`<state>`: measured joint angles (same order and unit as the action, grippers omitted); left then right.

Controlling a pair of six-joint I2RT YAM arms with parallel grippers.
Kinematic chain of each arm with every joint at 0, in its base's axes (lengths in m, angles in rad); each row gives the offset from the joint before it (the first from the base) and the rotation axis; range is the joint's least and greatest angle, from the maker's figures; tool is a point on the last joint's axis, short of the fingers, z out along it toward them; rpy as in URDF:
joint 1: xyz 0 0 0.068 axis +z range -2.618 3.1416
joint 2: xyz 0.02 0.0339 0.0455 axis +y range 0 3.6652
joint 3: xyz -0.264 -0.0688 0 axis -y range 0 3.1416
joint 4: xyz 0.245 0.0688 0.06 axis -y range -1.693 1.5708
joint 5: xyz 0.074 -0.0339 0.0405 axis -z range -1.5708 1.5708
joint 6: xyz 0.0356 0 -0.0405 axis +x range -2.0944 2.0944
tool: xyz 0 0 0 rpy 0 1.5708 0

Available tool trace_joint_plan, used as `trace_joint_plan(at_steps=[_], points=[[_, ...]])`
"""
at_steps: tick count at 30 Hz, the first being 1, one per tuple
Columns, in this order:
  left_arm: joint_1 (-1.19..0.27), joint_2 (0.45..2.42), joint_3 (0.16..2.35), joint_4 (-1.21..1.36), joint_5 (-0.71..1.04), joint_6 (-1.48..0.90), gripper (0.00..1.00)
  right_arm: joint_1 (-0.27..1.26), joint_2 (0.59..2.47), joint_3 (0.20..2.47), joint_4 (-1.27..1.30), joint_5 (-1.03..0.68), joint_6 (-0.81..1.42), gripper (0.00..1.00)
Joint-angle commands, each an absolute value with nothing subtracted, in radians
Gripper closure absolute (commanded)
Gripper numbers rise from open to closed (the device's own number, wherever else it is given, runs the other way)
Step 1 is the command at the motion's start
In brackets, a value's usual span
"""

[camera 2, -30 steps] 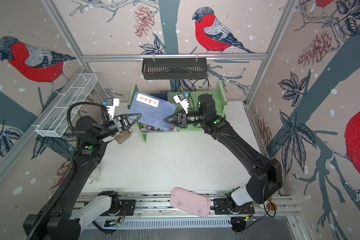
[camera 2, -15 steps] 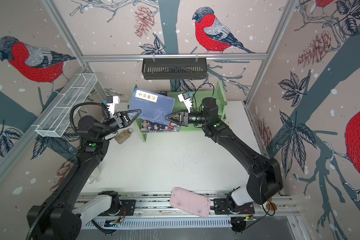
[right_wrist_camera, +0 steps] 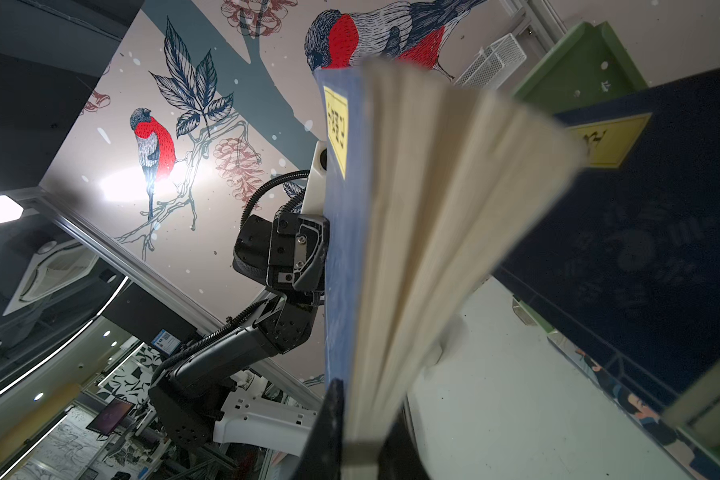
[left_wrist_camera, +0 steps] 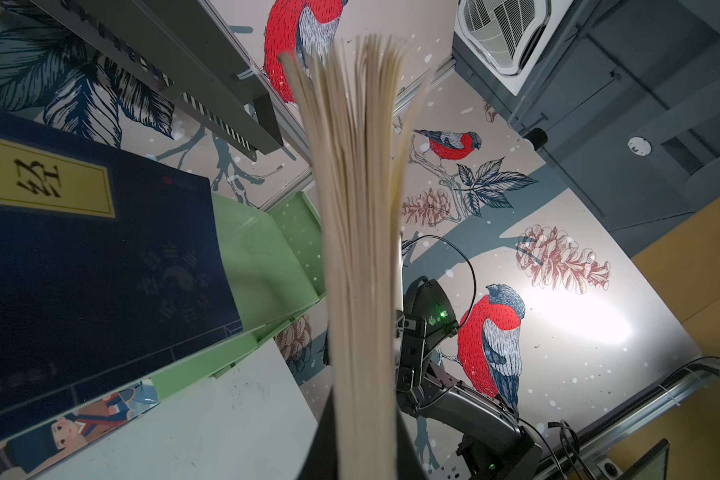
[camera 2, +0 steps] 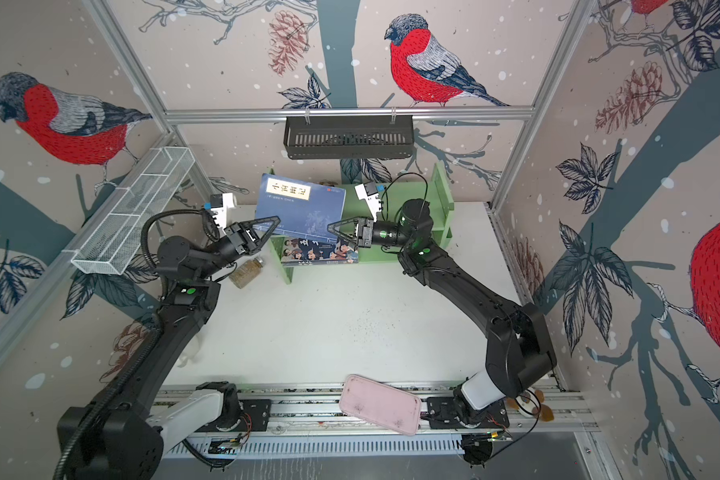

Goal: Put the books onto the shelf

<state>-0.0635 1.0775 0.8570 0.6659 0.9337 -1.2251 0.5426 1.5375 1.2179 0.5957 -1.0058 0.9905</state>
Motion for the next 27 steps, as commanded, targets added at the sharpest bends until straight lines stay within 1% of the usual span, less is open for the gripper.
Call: trace_joint_plan(at_steps=[1,2,4,5,7,8,10,14,20,27], points=[[-0.061,1.066,0.868,0.658,0.93,-1.18,0.97,0.539,1.55,1.24,0.659,-1.003,1.022,0.93],[-0.061,1.062,0.875,0.626,0.927,-1.15,0.83,0.532,1.552,1.25,0.649,-1.007,1.018,0.96],[-0.058,1.05,0.901,0.507,0.914,-1.059,0.61,0.517,1.554,1.272,0.604,-1.012,0.994,0.97],[-0.056,1.043,0.925,0.422,0.895,-0.997,0.55,0.508,1.554,1.287,0.562,-1.012,0.973,0.97],[-0.047,1.032,0.979,0.244,0.844,-0.867,0.49,0.488,1.555,1.32,0.465,-1.011,0.912,0.97],[-0.04,1.026,0.992,0.16,0.811,-0.803,0.48,0.474,1.557,1.339,0.401,-1.009,0.879,0.97],[-0.029,1.017,1.054,0.051,0.766,-0.709,0.47,0.454,1.559,1.348,0.364,-1.022,0.861,0.97],[-0.023,1.002,1.119,-0.044,0.746,-0.597,0.46,0.429,1.587,1.379,0.324,-1.066,0.864,0.97],[-0.022,1.013,1.176,-0.077,0.735,-0.56,0.45,0.428,1.658,1.461,0.261,-1.13,0.87,0.97],[-0.023,1.016,1.165,-0.065,0.74,-0.557,0.44,0.427,1.718,1.532,0.186,-1.169,0.853,0.94]])
